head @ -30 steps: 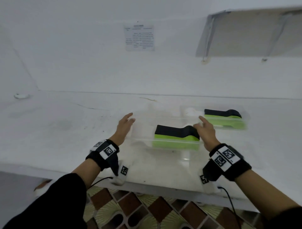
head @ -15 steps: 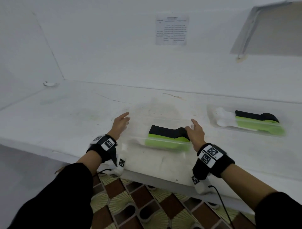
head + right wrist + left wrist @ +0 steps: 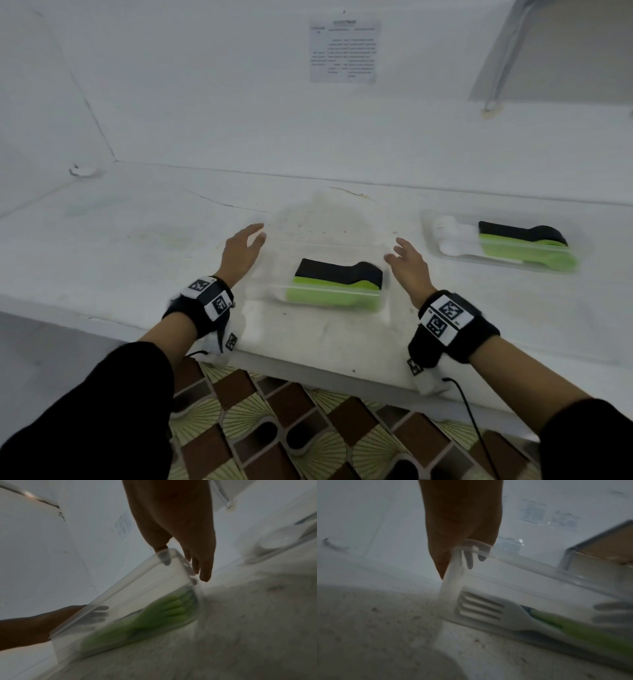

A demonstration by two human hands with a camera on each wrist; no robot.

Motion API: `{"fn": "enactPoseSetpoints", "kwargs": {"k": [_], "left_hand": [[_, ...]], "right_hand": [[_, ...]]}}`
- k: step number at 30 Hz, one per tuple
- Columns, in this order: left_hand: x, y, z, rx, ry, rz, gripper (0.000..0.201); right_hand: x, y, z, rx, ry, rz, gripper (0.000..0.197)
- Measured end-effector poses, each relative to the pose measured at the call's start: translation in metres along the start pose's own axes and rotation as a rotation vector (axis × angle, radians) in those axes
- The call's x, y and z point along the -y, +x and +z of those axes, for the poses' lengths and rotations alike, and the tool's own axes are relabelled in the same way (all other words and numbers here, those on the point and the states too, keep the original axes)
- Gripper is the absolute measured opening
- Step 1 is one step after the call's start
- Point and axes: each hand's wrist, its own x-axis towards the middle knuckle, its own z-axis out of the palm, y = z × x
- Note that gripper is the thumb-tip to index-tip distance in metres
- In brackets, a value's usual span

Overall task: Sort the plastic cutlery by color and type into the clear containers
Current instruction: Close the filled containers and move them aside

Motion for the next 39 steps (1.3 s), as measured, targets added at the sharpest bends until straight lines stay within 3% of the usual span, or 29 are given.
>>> {"fn": "enactPoseSetpoints", "kwargs": {"k": [3,12,18,21,26,31,34,39], "left_hand": [[-0.038,-0.003,0.014,0.019,-0.006,0.098,0.028],[-0.156,-0.042,0.122,0.251,-0.282,0.134,0.021],[-0.195,-0.080,0.187,0.402,-0.164,0.171,0.026],[-0.194,-0.091,0.208,0.471,0.030,0.100,0.036],[-0.182,-0.096,0.228,0.541,0.283,-0.115,0.064],[-0.189,-0.108,0.237,0.596,0.365,-0.271,0.069],[-0.195,-0.112,0.238,0.554,0.227,-0.345,0.068],[-0.194,-0.112,0.230,0.327,-0.395,-0.464,0.058]], "right_hand": [[0.002,0.001,-0.034,-0.048,0.016,-0.022,0.049],[-0.028,-0.011,-0.158,-0.205,-0.035,-0.016,0.045],[-0.069,-0.020,-0.225,-0.217,-0.214,0.034,0.045],[-0.088,-0.018,-0.251,-0.175,-0.349,0.110,0.050],[-0.112,-0.018,-0.276,0.017,-0.646,0.292,0.064],[-0.113,-0.023,-0.285,0.174,-0.682,0.278,0.063],[-0.112,-0.017,-0.285,0.188,-0.581,0.239,0.063],[-0.104,-0.010,-0.284,0.033,-0.398,0.222,0.070]]}}
